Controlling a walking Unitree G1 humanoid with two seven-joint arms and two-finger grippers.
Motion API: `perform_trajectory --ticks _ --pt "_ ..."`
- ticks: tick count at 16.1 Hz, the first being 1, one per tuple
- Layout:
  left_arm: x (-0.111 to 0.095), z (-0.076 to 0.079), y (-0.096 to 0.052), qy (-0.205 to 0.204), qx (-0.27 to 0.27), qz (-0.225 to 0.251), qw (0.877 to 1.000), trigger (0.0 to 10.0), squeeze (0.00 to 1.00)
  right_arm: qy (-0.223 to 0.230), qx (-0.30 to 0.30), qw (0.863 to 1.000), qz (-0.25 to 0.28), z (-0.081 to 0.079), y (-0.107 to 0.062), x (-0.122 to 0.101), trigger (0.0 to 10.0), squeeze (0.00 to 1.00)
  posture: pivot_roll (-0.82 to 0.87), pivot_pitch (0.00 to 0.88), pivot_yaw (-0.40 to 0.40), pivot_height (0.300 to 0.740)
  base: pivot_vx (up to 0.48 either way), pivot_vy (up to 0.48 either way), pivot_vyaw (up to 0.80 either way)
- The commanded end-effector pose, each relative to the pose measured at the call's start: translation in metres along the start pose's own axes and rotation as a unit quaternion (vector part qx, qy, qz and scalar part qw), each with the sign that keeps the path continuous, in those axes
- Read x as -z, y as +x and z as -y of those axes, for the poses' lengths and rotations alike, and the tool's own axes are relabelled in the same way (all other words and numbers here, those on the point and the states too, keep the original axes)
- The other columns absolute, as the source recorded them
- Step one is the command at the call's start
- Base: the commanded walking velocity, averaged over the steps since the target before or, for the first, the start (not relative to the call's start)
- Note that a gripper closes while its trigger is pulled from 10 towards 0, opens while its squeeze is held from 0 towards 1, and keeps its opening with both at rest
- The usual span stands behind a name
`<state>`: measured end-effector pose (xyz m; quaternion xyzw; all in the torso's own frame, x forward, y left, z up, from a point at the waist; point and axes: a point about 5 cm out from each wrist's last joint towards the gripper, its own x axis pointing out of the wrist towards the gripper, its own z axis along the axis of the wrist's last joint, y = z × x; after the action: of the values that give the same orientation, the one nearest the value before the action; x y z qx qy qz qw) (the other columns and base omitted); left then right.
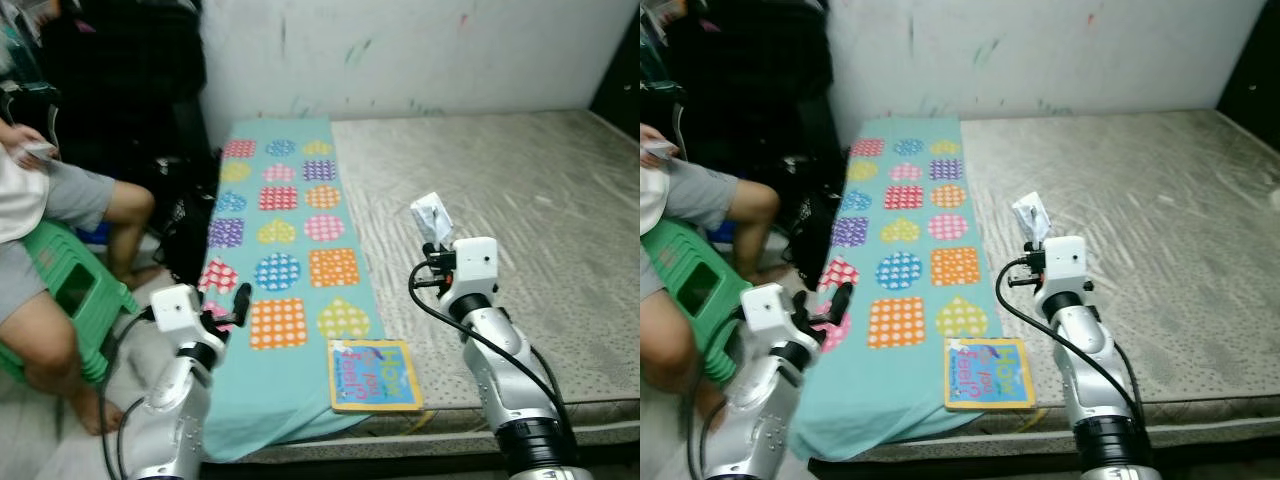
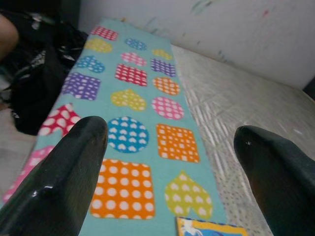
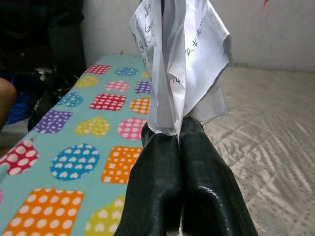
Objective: Clean up the room
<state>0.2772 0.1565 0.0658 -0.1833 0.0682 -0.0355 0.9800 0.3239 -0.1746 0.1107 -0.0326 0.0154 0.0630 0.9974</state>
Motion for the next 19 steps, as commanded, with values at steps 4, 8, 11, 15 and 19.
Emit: perform_trajectory --ticks 4,8,11,15,19 --pt "-0.0013 0.0017 0.0016 0.010 0.002 0.000 1.000 10.0 0.00 -0.011 -0.001 1.000 0.014 0.0011 0.0014 -0.0070 10.0 0.00 -0.12 0.000 0.055 0.740 0.000 0.000 0.76" --pt "-0.0015 0.0016 0.0014 0.011 0.001 0.003 1.000 10.0 0.00 -0.011 -0.003 1.000 0.014 -0.0005 0.0012 -0.0061 10.0 0.00 -0.12 0.000 0.057 0.740 0.000 0.000 0.80" --pt "-0.0016 0.0002 0.0013 0.004 -0.007 0.003 1.000 10.0 0.00 -0.013 -0.003 1.000 0.013 -0.0004 0.0012 -0.0060 10.0 0.00 -0.12 0.000 0.054 0.740 0.000 0.000 0.80" --pt "-0.0017 0.0001 0.0016 0.005 -0.009 0.002 1.000 10.0 0.00 -0.015 -0.004 1.000 0.013 -0.0008 0.0012 -0.0061 10.0 0.00 -0.12 0.000 0.054 0.740 0.000 0.000 0.80" --pt "-0.0017 -0.0003 0.0021 0.007 -0.011 0.002 1.000 10.0 0.00 -0.015 -0.004 1.000 0.014 -0.0012 0.0009 -0.0057 10.0 0.00 -0.12 0.000 0.055 0.740 0.000 0.000 0.80"
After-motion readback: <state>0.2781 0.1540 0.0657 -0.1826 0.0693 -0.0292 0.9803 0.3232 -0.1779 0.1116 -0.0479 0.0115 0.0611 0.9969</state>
